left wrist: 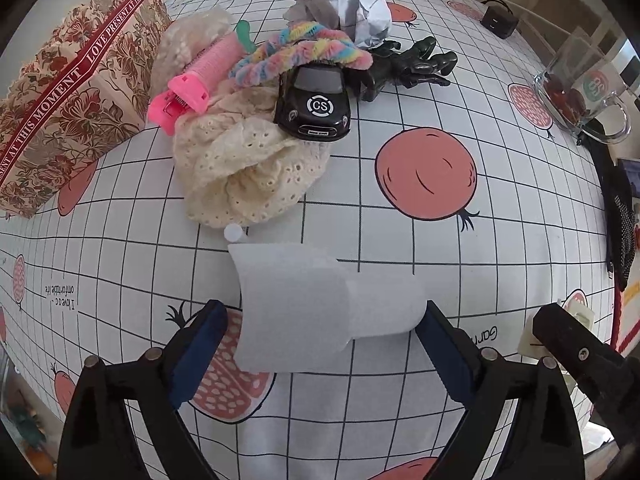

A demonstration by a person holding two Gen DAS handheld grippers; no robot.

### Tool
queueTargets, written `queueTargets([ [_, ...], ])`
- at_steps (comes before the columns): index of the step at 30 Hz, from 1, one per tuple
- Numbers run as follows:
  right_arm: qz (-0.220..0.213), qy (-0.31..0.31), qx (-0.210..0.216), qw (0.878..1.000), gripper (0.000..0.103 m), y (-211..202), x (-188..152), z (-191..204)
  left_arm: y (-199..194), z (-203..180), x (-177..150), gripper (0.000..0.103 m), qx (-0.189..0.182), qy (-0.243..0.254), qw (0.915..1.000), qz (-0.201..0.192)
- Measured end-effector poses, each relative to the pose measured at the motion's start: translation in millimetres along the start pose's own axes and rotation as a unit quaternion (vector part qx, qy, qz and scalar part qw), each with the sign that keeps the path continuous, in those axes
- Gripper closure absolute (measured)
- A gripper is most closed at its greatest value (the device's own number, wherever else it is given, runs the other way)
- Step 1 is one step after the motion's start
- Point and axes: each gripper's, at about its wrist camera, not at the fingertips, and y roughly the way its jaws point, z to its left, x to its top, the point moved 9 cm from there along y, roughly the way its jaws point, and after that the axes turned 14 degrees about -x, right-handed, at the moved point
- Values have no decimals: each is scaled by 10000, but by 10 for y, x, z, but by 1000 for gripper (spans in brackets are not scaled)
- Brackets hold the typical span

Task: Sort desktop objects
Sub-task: 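Close the left tool on the white paper card while the right tool holds the clip, then carry the white card and cream clip with both tools over the pink box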

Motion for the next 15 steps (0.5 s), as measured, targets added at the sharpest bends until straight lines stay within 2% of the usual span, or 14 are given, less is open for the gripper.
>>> queueTargets([
  [3,-26,39,8,10000,50,-8,11,-13,-4,13,-16,9,-4,1,10000,-20],
  [7,-5,75,-31,10000,50,13,13,-38,-49,50,-17,21,10,-40,9999,-115],
  [15,-33,65,-34,10000,50,25,13,-30,-15,116,-63,21,-24,-51,9999,-118],
])
